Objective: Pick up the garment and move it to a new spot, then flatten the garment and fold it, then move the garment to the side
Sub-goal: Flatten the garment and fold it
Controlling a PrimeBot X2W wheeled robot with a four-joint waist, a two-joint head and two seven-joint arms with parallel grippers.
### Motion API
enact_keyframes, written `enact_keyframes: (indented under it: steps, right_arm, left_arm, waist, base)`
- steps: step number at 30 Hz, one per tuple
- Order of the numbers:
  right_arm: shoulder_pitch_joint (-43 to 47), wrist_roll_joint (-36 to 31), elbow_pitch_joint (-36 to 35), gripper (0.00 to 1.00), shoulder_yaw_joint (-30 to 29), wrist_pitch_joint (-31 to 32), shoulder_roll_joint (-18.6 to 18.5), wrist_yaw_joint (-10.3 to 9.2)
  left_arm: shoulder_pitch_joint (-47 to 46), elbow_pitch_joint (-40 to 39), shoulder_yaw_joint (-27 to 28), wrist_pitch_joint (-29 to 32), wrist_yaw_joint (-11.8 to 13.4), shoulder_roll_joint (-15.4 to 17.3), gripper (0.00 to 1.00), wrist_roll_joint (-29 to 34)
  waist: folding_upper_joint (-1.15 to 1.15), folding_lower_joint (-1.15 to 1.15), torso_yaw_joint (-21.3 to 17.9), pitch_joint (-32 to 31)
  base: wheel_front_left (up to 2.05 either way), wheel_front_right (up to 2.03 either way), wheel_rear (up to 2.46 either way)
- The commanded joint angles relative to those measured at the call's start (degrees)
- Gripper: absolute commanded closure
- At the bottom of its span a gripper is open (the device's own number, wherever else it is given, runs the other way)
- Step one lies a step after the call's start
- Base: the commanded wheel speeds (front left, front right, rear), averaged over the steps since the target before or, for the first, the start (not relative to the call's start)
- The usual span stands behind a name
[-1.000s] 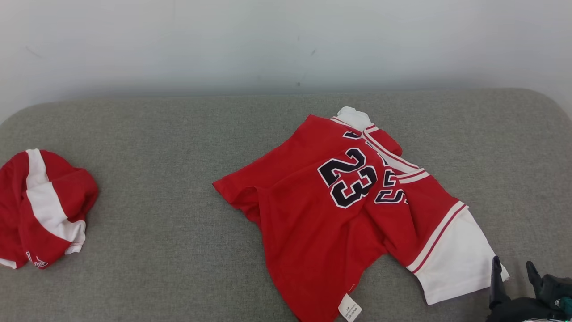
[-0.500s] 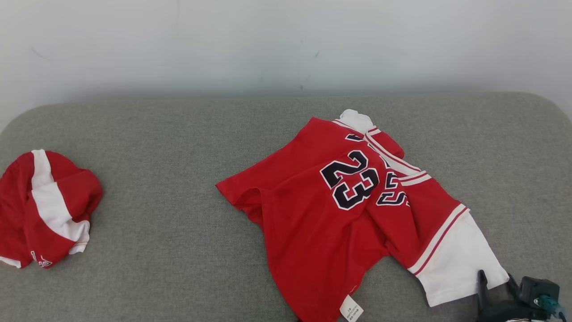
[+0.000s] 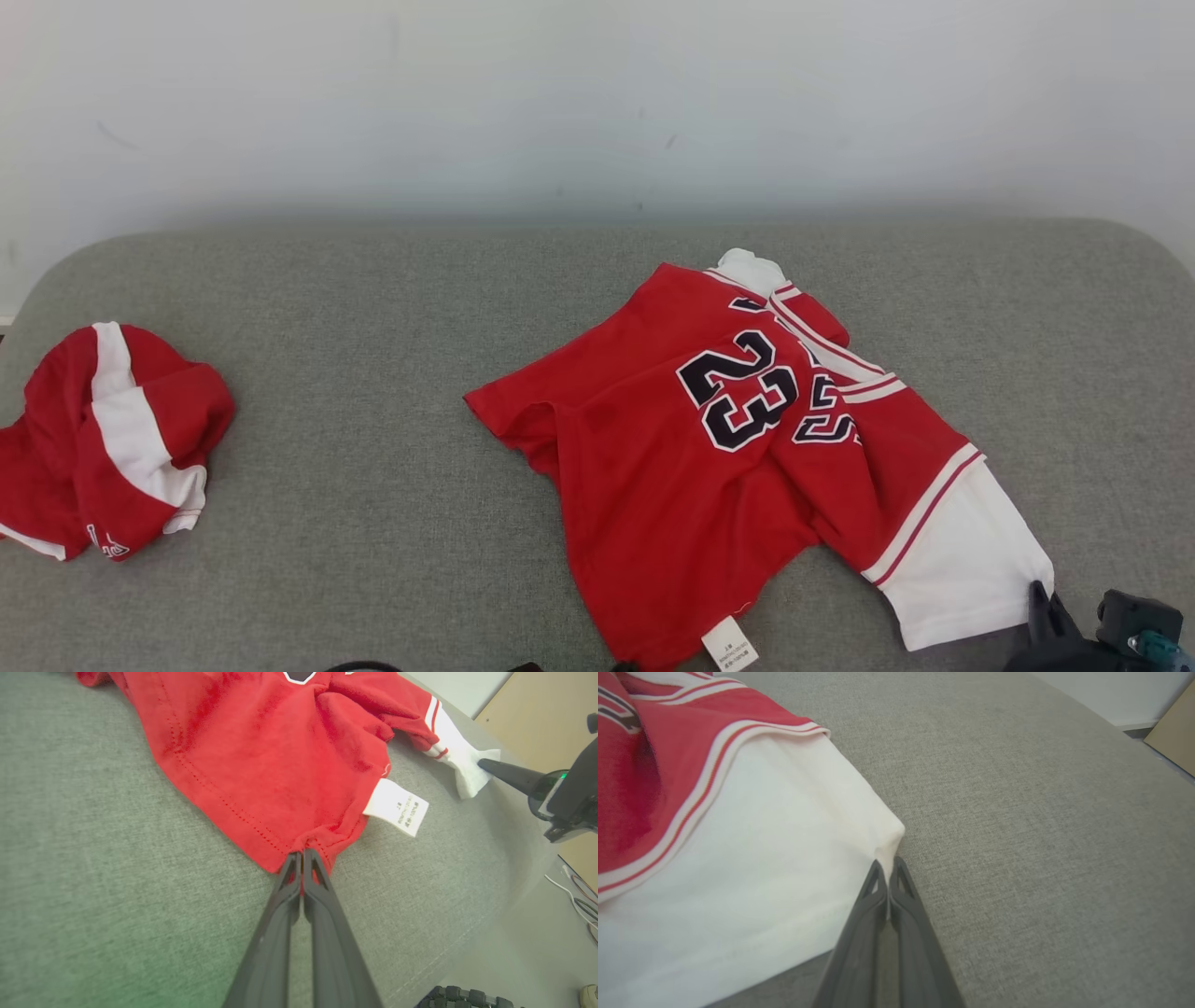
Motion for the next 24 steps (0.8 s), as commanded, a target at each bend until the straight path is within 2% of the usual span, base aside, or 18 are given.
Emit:
enact_keyframes:
  steps: [1,5,9,15,20,24]
  right_arm:
    - [1.36,1.81,-1.17,1.00,-0.25,0.00,0.61,0.07]
    - [4.12,6.70,-5.33,1.00,1.34,0.00,1.78,0.07]
    - [8.09,14.04,-10.33,1.00,4.37,-0.01,2.98,0.07]
    - [14.41,24.80,-18.58,1.00,9.74,-0.01,3.75,0.07]
    - [18.27,29.80,-22.17,1.00,13.21,0.38,2.78,0.07]
    - [19.76,29.47,-21.31,1.00,14.92,2.16,1.08,0.07]
  left_arm:
    - [1.65,-0.52,1.65,-0.20,0.45,0.15,1.00,1.04]
    - [3.69,-3.23,8.24,-0.20,0.72,1.58,1.00,3.64]
    - [5.82,-7.03,13.76,-0.20,0.61,5.01,1.00,6.91]
    - [6.84,-13.94,20.77,-0.20,1.71,10.30,1.00,11.56]
    - [8.93,-17.00,23.74,-0.20,2.14,12.04,1.00,13.73]
    - [11.77,-15.05,23.67,-0.20,1.07,10.74,1.00,13.62]
  waist:
    - [0.00,0.00,0.08,-0.46]
    - [0.00,0.00,0.55,-1.23]
    - [0.00,0.00,1.39,-2.13]
    - [0.00,0.00,2.39,-2.96]
    - [0.00,0.00,2.24,-3.29]
    - [0.00,0.00,1.76,-3.20]
  base:
    - [0.00,0.00,0.00]
    - [0.00,0.00,0.00]
    - [0.00,0.00,0.00]
    - [0.00,0.00,0.00]
    - [0.00,0.00,0.00]
    - [0.00,0.00,0.00]
